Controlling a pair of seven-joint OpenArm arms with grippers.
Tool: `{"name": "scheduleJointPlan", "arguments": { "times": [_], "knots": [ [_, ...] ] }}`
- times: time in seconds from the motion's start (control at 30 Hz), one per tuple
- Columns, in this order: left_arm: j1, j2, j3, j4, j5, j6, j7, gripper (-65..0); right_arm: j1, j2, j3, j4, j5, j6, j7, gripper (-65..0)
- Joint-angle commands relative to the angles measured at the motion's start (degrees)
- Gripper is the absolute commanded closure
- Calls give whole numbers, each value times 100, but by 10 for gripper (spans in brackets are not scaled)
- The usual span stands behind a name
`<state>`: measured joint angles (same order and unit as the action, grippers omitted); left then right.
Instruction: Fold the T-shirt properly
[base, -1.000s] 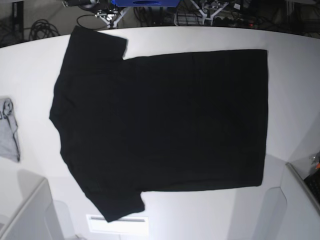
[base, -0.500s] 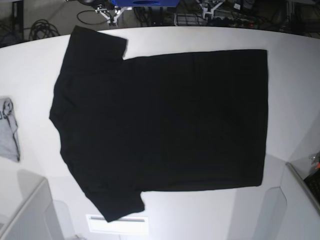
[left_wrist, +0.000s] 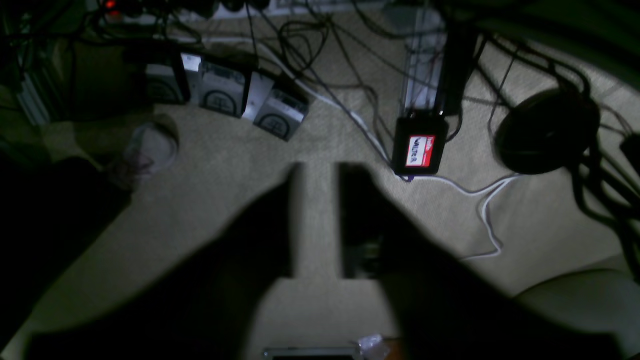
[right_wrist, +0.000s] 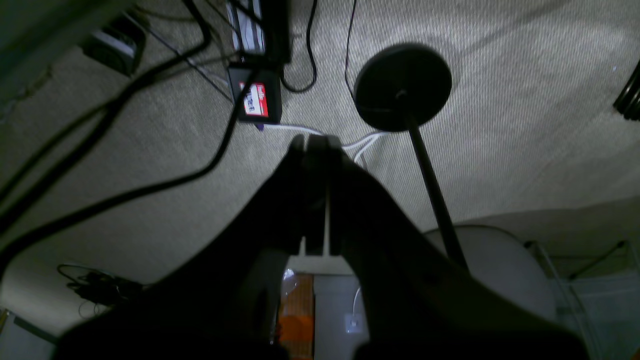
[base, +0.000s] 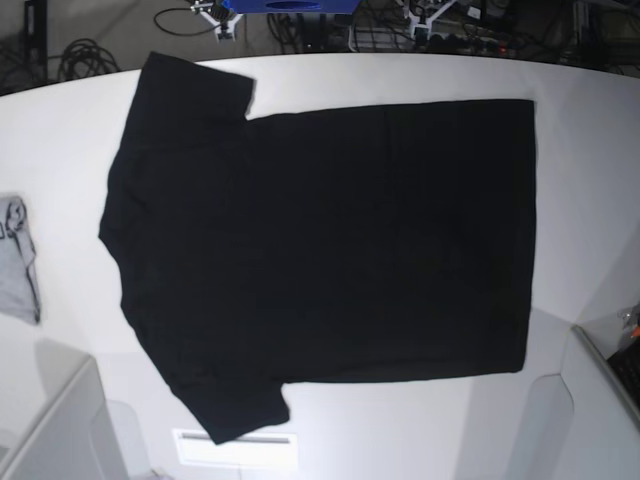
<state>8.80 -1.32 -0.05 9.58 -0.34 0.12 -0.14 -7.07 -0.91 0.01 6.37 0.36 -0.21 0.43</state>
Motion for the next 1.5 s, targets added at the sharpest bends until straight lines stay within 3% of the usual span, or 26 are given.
{"name": "scheduleJointPlan", "arguments": {
  "times": [0.0,0.1,0.17,0.23,0.33,0.37,0.53,0.77,1.13,1.3,1.47],
  "knots": [
    [13,-4,-8,13,-14,28,-17,-239,-27,16,-5,-9,3,-10,-3,0],
    [13,-4,-8,39,-14,28,-25,-355,-27,16,-5,-9,3,-10,-3,0],
    [13,-4,-8,39,-14,28,-25,-347,-45,16,-5,-9,-5,-10,-3,0],
    [13,-4,-8,48,-14,28,-25,-273,-71,25,-14,-9,-14,-10,-3,0],
    [13,-4,-8,48,-14,28,-25,-39,-89,34,-14,-9,-14,-10,-3,0],
    [13,-4,-8,48,-14,28,-25,0,-89,34,-14,0,-14,-10,-12,0],
    [13,-4,-8,48,-32,28,-25,0,-89,42,-14,0,-14,-10,-12,0],
    [13,-39,71,48,-867,19,-25,0,-71,60,-14,0,-14,-10,-3,0],
    [100,-127,89,57,-850,19,-25,0,-62,60,-14,0,-14,-10,-3,0],
    [285,-197,704,118,-225,19,-25,0,-115,60,30,0,21,-10,-29,0],
    [1243,-435,783,1490,-208,19,-25,0,-748,60,285,607,21,-10,-38,0]
  ]
}}
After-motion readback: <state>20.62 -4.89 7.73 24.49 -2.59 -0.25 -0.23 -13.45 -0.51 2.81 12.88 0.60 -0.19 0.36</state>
